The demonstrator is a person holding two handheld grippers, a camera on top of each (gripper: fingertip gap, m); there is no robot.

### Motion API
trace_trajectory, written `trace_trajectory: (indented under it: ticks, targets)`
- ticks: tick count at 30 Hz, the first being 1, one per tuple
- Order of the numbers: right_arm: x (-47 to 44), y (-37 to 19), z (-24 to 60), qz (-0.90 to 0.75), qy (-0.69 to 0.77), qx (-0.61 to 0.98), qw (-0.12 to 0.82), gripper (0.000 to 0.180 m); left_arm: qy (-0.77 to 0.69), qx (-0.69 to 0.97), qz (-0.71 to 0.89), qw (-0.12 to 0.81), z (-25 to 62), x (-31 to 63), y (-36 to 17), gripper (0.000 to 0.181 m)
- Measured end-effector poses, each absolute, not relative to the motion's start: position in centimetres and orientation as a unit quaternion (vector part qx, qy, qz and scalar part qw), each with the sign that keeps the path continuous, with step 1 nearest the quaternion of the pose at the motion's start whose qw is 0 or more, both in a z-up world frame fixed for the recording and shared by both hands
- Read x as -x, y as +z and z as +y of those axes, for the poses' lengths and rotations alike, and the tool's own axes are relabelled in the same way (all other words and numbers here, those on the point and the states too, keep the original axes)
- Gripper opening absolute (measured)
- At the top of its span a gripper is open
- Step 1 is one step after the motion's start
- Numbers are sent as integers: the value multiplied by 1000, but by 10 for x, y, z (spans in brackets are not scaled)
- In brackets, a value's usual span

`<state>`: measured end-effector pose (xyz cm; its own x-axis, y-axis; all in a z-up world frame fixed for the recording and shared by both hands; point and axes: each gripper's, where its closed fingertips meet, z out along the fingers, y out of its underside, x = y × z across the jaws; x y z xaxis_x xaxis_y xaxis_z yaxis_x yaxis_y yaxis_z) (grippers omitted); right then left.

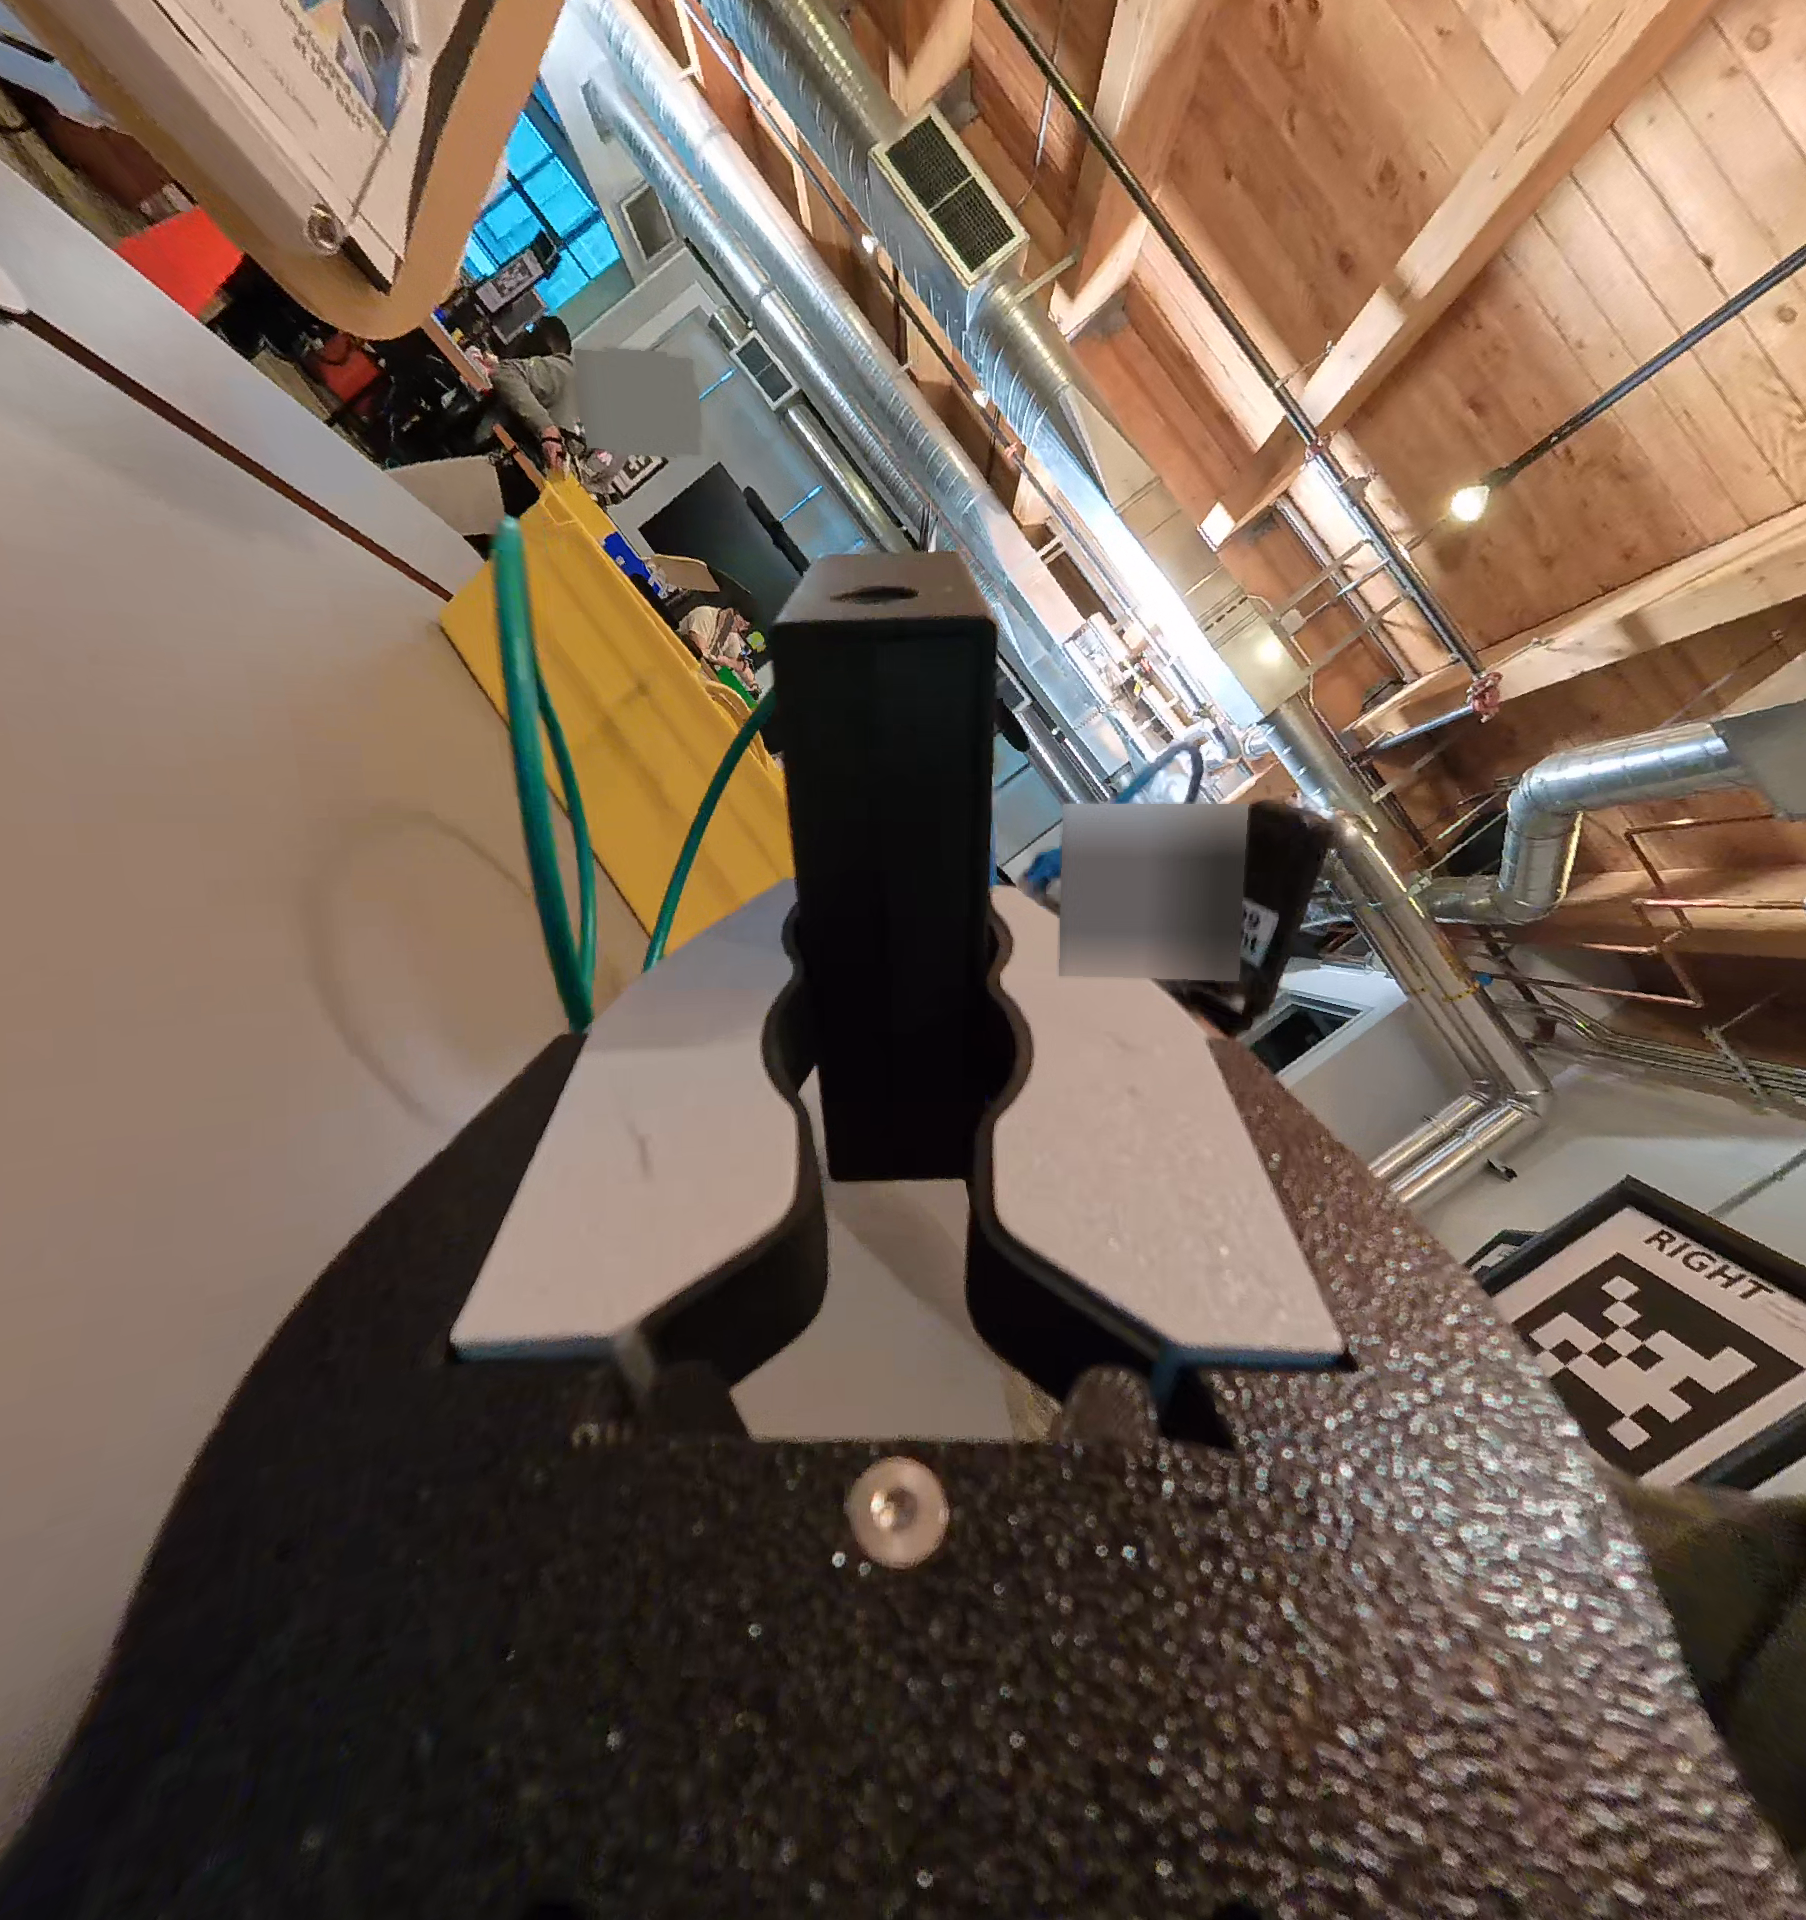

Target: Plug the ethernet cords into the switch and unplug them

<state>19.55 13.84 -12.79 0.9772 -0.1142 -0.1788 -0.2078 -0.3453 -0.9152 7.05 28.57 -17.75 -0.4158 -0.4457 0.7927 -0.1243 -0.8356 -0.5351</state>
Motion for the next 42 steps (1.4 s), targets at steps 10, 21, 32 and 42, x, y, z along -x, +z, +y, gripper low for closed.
trace_trajectory:
  ticks: [10,21,32,42]
  targets:
    - [-318,-153,103,54,-45,951,300,12,-794,530,281,95,280,-73,-180,27]
    - [-355,-239,91,55,-20,994,97,12,-796,528,280,93,283,-71,-180,27]
    - [-356,-241,80,39,-48,993,105,41,-798,527,281,87,281,-72,-181,27]
    - [-176,-149,173,125,219,794,553,43,-804,527,270,55,274,-73,-182,28]
